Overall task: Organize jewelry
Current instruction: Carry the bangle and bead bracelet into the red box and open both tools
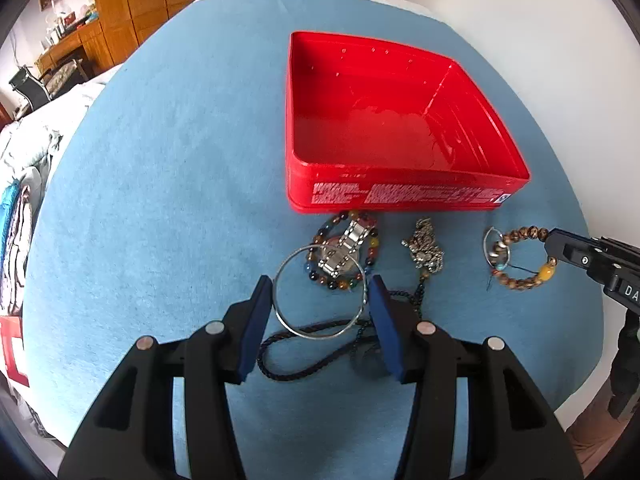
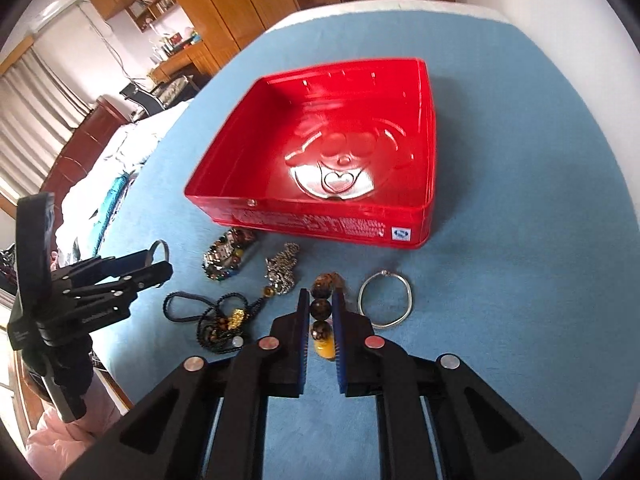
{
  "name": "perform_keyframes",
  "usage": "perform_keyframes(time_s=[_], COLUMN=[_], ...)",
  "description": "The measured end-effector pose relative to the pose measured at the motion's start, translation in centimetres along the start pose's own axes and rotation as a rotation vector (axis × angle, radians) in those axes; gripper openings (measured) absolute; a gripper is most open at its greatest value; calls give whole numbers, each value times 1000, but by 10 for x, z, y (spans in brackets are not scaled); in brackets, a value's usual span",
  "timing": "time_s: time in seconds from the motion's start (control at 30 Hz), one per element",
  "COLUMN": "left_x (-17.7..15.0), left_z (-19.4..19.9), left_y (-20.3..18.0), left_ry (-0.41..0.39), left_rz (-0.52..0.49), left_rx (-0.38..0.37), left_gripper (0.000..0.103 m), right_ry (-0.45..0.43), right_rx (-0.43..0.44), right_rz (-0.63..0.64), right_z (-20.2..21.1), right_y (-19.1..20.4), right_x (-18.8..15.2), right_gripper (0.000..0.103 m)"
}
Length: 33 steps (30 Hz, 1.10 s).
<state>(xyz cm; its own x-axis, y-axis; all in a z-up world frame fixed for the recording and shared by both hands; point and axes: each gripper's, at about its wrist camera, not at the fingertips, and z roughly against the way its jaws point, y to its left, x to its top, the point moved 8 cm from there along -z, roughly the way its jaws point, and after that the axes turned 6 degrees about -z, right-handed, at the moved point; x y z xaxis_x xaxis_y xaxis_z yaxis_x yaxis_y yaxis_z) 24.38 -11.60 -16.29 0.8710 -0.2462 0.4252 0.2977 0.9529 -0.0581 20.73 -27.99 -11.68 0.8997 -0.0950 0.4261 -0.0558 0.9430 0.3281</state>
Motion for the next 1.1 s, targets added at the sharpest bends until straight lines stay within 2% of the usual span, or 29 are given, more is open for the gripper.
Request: perform_keyframes(time_s=[0.33,0.63,0.9,1.1], left_x=[31,85,128,141], left_z=[20,20,-18,-54], left_y=[-13,-26,-26,-23], left_ry=[-54,-84,-53,2], left_rz=[-37,-62,-24,-6], left_rx=[-2,0,-19,3], left_gripper=[48,48,48,48], right_ry=[-71,-117,-86,-19], right_rx=[-13,-8,-12,0], right_rz=[20,25,19,-6], right_z=[32,39,-3,-50], right_y=[6,14,14,7], right_x=[27,81,122,136], right_gripper=[11,11,11,11])
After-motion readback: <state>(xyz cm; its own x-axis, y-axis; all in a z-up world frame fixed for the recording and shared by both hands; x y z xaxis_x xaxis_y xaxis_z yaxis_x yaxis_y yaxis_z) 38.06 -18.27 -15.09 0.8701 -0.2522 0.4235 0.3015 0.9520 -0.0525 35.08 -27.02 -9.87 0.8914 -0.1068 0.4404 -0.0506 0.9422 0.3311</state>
